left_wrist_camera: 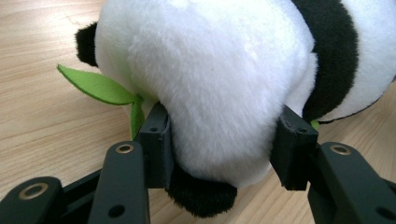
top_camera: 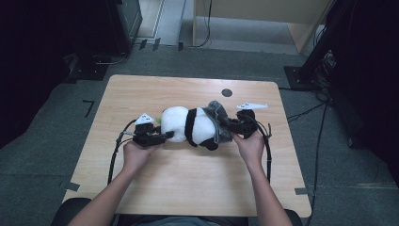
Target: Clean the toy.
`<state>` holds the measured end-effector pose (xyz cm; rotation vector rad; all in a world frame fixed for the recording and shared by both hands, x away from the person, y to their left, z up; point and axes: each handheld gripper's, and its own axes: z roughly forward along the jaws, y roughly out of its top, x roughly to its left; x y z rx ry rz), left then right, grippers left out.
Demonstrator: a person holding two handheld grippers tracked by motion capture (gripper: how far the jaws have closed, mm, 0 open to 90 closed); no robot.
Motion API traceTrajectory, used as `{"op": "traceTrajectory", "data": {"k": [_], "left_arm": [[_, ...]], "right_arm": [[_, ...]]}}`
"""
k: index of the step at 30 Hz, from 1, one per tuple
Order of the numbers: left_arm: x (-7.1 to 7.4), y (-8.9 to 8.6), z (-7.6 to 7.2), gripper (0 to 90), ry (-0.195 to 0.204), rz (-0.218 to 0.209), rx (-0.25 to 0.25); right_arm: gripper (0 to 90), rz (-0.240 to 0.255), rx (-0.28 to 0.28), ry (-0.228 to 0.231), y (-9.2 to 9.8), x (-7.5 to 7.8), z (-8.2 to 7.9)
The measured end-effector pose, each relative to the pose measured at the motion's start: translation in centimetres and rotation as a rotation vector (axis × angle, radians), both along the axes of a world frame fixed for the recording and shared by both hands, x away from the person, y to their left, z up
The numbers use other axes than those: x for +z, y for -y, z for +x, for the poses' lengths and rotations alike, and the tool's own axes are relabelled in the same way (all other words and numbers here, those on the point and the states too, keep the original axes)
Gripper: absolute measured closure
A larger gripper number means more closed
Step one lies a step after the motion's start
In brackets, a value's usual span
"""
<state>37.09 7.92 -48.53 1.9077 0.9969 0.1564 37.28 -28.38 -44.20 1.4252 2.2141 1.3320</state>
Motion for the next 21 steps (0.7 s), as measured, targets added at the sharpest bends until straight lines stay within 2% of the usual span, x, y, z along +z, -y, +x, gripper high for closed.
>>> {"op": "traceTrajectory", "data": {"k": [5,10,15,17,21], "left_arm": [[0.0,0.0,0.1,48.7,0.001,-0.005,0.0],[0.0,0.0,0.3,48.7,-0.006,-0.015,0.001],[-0.1,-0.1,0.4,48.3,-0.012,-0.028,0.004],[0.0,-0.1,0.4,48.2,-0.012,-0.027,0.004],[0.0,-0.3,0.5,46.8,-0.02,-0.051,0.001]], "right_arm": [[79.8,-0.011,-0.027,-0.007,0.1,-0.8,-0.3],[79.6,0.017,-0.064,-0.067,0.5,-2.1,-0.1],[79.8,0.017,-0.072,-0.118,0.6,-3.2,0.5],[79.8,0.007,-0.08,-0.13,1.1,-3.0,0.8],[79.8,0.006,-0.095,-0.091,2.0,-1.1,0.3]]}}
